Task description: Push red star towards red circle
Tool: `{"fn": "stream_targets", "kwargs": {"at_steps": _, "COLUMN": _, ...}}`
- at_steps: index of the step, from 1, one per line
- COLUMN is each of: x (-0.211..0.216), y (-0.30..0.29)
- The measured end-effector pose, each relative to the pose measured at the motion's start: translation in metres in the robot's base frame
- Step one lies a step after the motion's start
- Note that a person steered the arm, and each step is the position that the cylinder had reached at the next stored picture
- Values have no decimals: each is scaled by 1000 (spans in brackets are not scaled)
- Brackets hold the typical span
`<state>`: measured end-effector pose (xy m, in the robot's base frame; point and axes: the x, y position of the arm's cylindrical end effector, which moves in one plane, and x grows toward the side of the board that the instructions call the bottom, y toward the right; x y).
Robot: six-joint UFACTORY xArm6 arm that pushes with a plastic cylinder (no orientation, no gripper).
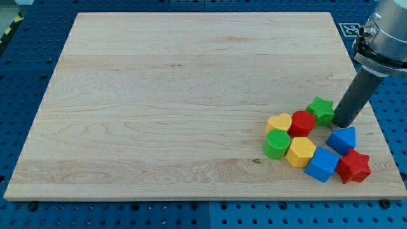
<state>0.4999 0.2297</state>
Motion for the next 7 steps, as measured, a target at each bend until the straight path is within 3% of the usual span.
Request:
{"fn": "stream_targets", "kwargs": {"at_steps": 2, "x": 0, "y": 0}}
{"fn": "stream_targets", "kwargs": {"at_steps": 3, "x": 0, "y": 28}}
{"fn": "stream_targets", "kwargs": {"at_steps": 4, "x": 1, "y": 112}}
{"fn": "stream_targets", "kwargs": {"at_steps": 5, "x": 7, "y": 116}}
{"fn": "stream_targets", "kwargs": {"at_steps": 6, "x": 23, "y": 115}}
{"fn": "stream_targets", "kwargs": {"at_steps": 7, "x": 101, "y": 115}}
